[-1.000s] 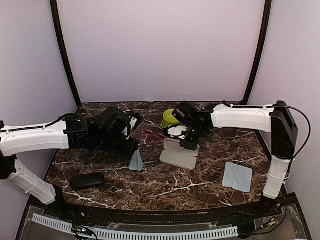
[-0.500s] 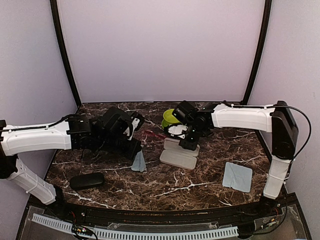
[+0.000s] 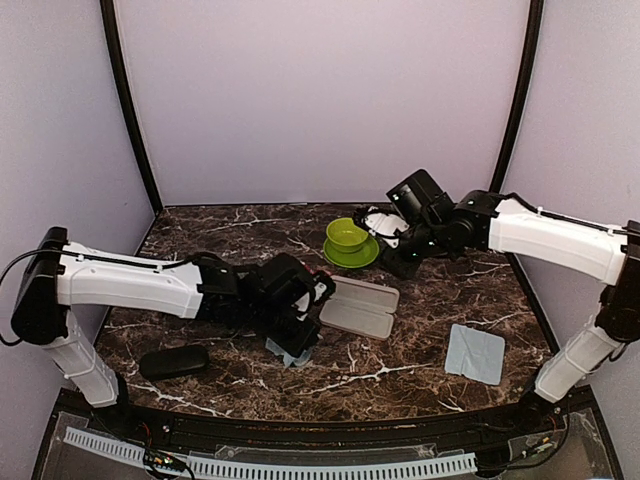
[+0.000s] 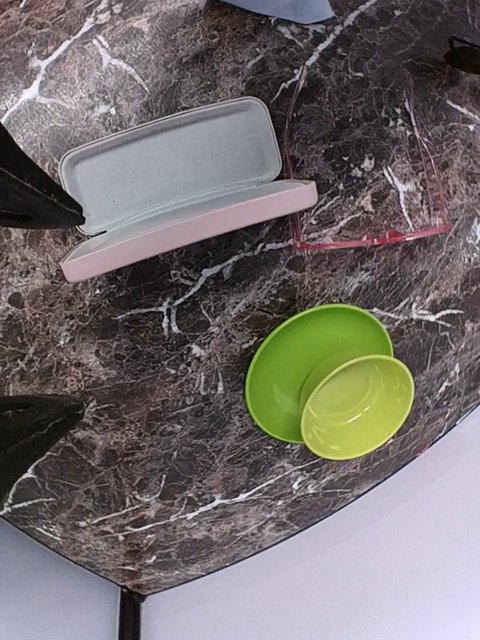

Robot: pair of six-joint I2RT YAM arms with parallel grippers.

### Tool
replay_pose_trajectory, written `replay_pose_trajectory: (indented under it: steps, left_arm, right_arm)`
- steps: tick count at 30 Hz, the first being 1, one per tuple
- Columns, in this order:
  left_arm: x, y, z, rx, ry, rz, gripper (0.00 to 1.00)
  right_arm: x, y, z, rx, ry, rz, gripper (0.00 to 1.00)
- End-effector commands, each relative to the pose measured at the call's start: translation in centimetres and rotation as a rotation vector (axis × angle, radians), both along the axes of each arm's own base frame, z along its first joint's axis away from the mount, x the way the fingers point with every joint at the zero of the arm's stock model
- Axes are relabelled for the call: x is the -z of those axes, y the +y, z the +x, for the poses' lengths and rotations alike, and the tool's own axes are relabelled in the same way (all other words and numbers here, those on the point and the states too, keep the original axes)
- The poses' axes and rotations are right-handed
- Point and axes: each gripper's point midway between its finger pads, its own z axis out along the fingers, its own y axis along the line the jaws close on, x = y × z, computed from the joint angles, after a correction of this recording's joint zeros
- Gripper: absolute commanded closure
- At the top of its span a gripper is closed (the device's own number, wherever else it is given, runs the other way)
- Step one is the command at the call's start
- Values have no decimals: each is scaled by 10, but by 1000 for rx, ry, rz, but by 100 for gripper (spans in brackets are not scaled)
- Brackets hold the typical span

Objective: Organize the sunglasses
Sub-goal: Place the glasses cleaning cloth at the corner of the board, then pick up the glasses cleaning cloth from the corner of the board.

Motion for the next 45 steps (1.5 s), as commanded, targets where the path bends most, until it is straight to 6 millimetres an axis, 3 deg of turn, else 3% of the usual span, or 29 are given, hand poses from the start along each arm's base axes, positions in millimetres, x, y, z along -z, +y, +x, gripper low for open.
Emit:
replay_pose_trajectory:
  steps: [1, 4, 9, 13, 20, 24, 28, 32, 34, 40, 45]
  left_arm:
    - [9, -52, -39, 203, 83, -16, 90]
    - [23, -69, -56, 277, 111, 27, 80]
    - [2, -67, -53, 286, 44, -12, 61]
    - [-10, -51, -51, 263, -1, -28, 48]
    - [18, 0, -52, 136, 70, -9, 45]
    - [31, 18, -47, 55, 104, 4, 49]
    - [34, 38, -28, -64, 135, -23, 54]
    - [22, 62, 4, -198, 116, -77, 55]
    - [18, 76, 18, -263, 107, -98, 54]
    - [4, 109, 58, -400, 65, -149, 49]
    - [-16, 132, 86, -474, 8, -191, 45]
  right_arm:
    - [-5, -17, -1, 107, 3, 89, 43]
    - [-7, -22, -7, 132, 18, 133, 43]
    - [0, -26, -22, 153, 66, 200, 41]
    - [16, -22, -40, 159, 158, 276, 41]
    - [30, 17, -93, 101, 355, 466, 44]
    - [62, 33, -118, 139, 483, 508, 49]
    - [82, 46, -133, 185, 551, 507, 50]
    - [86, 71, -149, 171, 605, 539, 49]
    - [89, 88, -154, 157, 610, 523, 49]
    - [128, 127, -173, 134, 596, 332, 48]
    - [133, 161, -181, 93, 552, 255, 48]
